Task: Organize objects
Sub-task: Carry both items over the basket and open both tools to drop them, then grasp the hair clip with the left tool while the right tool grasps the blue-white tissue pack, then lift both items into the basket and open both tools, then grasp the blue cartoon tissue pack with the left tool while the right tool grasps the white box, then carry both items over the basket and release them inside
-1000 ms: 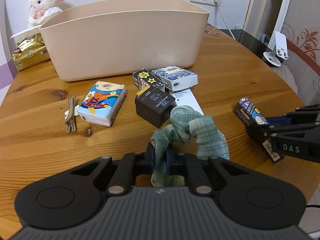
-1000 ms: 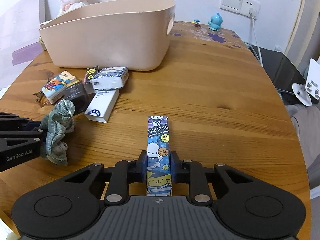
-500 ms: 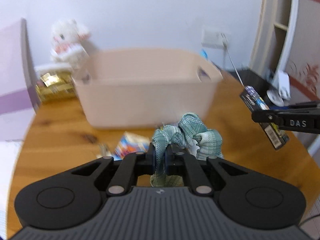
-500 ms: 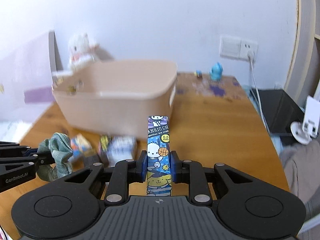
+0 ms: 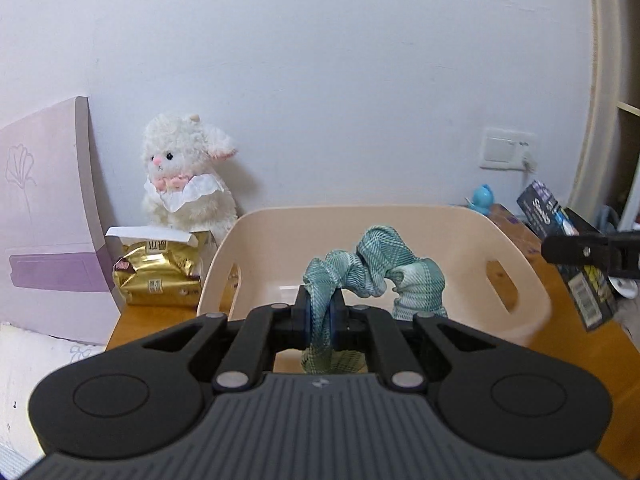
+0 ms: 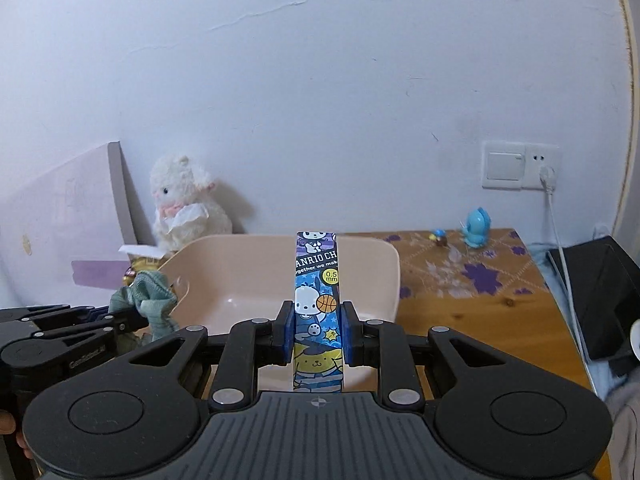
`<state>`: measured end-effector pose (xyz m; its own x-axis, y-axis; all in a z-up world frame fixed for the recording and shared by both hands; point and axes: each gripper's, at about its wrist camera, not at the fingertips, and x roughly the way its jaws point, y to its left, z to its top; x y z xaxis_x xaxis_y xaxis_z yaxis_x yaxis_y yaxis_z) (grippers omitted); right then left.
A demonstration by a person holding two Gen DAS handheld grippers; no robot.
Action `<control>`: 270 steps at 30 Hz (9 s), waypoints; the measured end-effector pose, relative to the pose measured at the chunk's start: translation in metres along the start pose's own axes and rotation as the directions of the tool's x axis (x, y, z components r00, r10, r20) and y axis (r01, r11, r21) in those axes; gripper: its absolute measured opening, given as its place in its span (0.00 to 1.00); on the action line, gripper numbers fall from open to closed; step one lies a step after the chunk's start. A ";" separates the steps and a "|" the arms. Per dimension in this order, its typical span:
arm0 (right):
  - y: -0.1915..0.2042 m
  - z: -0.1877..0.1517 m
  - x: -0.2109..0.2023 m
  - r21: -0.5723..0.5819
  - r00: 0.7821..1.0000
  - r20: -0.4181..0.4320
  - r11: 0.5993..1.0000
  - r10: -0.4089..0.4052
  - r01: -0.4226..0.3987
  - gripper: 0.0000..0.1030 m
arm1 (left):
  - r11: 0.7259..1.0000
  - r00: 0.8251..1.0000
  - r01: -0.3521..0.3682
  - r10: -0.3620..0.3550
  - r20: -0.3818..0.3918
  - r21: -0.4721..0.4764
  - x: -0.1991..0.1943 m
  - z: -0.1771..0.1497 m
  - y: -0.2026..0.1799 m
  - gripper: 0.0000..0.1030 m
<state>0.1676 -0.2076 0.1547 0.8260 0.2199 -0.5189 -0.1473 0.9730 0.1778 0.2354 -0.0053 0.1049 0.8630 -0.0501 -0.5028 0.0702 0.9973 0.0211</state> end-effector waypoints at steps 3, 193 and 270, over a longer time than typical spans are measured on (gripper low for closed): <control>0.002 0.009 0.024 0.004 1.000 -0.017 1.000 0.009 -0.009 0.20 | 1.000 1.000 -0.027 0.027 -0.010 -0.005 0.023 0.008 0.000 0.09; 0.040 -0.128 0.013 -0.115 0.940 -0.341 0.993 -0.030 -0.010 0.97 | 0.969 0.970 0.096 -0.040 -0.239 0.227 -0.014 -0.113 0.022 0.87; 0.029 -0.001 0.083 -0.119 0.986 -0.143 0.990 -0.090 0.073 0.27 | 0.988 0.965 -0.040 0.077 -0.250 0.152 0.082 -0.013 0.000 0.46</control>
<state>0.2316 -0.1615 0.1159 0.7494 0.1390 -0.6474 -0.1502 0.9879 0.0381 0.2992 -0.0088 0.0524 0.7134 0.0421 -0.6995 0.1109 0.9788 0.1720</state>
